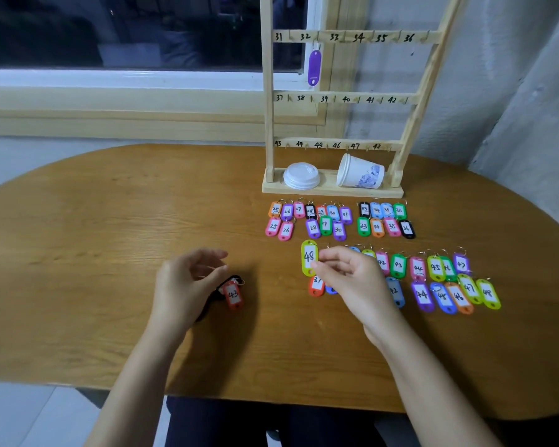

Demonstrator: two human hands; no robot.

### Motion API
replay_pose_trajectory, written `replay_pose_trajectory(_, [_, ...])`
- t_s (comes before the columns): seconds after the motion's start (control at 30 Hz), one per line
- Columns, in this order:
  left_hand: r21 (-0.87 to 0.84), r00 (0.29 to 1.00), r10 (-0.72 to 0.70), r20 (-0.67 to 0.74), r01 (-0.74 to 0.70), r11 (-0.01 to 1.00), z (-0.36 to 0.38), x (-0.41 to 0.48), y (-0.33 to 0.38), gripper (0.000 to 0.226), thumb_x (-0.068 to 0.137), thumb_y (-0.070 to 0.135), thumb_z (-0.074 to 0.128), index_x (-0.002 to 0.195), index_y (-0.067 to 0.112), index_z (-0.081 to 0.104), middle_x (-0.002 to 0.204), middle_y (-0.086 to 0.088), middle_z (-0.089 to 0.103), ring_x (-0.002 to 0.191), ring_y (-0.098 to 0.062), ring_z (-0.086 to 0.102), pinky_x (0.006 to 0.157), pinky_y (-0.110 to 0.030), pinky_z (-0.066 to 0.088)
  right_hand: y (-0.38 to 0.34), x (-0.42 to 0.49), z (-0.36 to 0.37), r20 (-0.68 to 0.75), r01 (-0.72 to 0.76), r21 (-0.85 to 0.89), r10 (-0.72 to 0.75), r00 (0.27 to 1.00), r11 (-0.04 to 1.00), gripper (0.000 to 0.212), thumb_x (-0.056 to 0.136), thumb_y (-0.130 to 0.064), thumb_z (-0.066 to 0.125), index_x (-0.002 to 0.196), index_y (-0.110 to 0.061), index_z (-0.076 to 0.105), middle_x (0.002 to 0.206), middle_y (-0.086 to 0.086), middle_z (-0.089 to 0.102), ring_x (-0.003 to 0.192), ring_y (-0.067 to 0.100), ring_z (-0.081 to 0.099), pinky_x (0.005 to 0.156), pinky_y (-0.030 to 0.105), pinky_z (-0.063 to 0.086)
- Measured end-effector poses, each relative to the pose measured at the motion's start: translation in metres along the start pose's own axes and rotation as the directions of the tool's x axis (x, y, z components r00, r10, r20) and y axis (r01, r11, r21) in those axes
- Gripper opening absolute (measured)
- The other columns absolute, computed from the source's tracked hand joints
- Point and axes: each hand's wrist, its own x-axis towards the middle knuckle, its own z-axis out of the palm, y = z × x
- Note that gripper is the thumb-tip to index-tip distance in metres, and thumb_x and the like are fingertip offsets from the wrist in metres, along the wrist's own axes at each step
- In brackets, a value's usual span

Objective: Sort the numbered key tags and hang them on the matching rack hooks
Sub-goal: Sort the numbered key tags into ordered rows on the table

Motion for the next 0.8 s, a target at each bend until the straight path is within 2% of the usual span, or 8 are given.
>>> replay_pose_trajectory(0.1, [0.077,0.999,0.043,0.012,-0.044,0.996,0.000,-0.006,-0.001,0.020,0.077,0.008,0.075,0.092,0.021,0.071,0.083,0.007,0.070,0.077,-0.001,0.063,0.067,-0.020,0.054,0.000,-0.002,-0.002,0.001,0.008,-0.025,-0.008,1.000,1.000,0.014,0.084,-0.019,0.071,0.086,-0.032,0.065,0.084,-0.008,0.071,0.080,0.000,0.066,0.065,0.009,0.050])
replay_pose_trajectory(0.3, [0.134,0.996,0.091,0.018,-0.093,0.987,0.002,-0.015,-0.005,0.021,0.075,0.008,0.076,0.091,0.021,0.071,0.081,0.010,0.069,0.076,0.000,0.062,0.064,-0.020,0.052,0.001,-0.007,-0.005,-0.003,0.013,-0.013,-0.013,1.000,1.000,0.015,0.083,-0.020,0.071,0.083,-0.034,0.065,0.083,-0.008,0.071,0.080,0.000,0.066,0.066,0.009,0.050])
replay_pose_trajectory(0.43, [0.196,0.994,0.110,0.010,-0.110,0.974,0.009,-0.019,-0.007,0.018,0.075,0.014,0.077,0.088,0.025,0.071,0.077,0.013,0.068,0.067,-0.003,0.063,0.061,-0.017,0.049,0.001,-0.013,-0.009,-0.003,0.017,-0.008,-0.017,1.000,1.000,0.016,0.084,-0.019,0.070,0.084,-0.034,0.064,0.085,-0.009,0.070,0.083,0.001,0.066,0.070,0.013,0.052])
replay_pose_trajectory(0.53, [0.284,0.987,0.159,0.036,-0.162,0.945,0.016,-0.022,-0.006,0.016,0.075,0.021,0.077,0.088,0.027,0.071,0.083,0.012,0.066,0.072,-0.005,0.061,0.065,-0.022,0.047,0.002,-0.016,-0.015,-0.001,0.020,-0.022,-0.020,1.000,1.000,0.011,0.085,-0.019,0.069,0.091,-0.027,0.066,0.087,-0.008,0.070,0.080,-0.002,0.065,0.066,0.009,0.050])
replay_pose_trajectory(0.63, [0.312,0.981,0.180,0.073,-0.193,0.930,0.024,-0.023,-0.005,0.020,0.072,0.019,0.080,0.089,0.026,0.071,0.086,0.011,0.064,0.076,-0.009,0.061,0.067,-0.026,0.047,0.004,-0.019,-0.022,-0.021,0.001,-0.031,-0.001,1.000,1.000,0.011,0.085,-0.021,0.069,0.090,-0.029,0.065,0.087,-0.008,0.070,0.077,-0.001,0.065,0.065,0.009,0.049])
replay_pose_trajectory(0.8, [0.269,0.973,0.210,0.095,-0.229,0.936,0.035,-0.024,0.002,0.019,0.077,0.010,0.076,0.093,0.020,0.071,0.089,0.008,0.065,0.077,-0.005,0.060,0.066,-0.006,0.037,0.009,-0.021,-0.035,-0.052,0.000,-0.037,-0.002,0.999,0.999,0.014,0.084,-0.020,0.070,0.087,-0.033,0.064,0.088,-0.008,0.070,0.082,0.001,0.066,0.073,0.017,0.054])
